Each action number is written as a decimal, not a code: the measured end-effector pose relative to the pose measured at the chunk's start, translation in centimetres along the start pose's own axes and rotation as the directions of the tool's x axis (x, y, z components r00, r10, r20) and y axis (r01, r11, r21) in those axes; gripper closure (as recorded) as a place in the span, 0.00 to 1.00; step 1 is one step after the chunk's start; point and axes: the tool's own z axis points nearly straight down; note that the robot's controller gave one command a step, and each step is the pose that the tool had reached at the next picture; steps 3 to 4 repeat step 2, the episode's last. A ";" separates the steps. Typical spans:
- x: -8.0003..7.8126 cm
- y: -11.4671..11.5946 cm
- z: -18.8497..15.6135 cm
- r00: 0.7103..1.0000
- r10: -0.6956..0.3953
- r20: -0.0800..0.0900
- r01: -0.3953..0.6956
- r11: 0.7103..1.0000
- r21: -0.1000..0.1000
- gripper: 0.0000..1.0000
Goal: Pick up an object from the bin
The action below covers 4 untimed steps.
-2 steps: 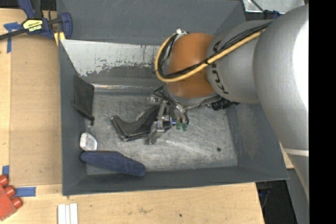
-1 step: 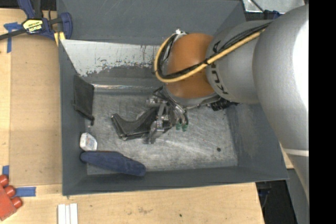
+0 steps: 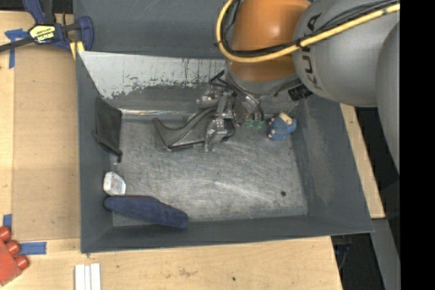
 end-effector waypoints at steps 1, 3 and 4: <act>3.8 -1.0 8.3 0.998 0.062 -0.001 -0.062 0.998 -0.001 1.00; 4.1 0.6 -4.2 0.987 -0.161 -0.003 0.161 0.987 -0.001 1.00; 4.1 0.6 -4.2 0.987 -0.161 -0.003 0.161 0.987 -0.001 1.00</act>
Offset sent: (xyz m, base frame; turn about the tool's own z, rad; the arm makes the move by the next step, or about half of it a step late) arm -0.0497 -0.0129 -0.1091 0.0731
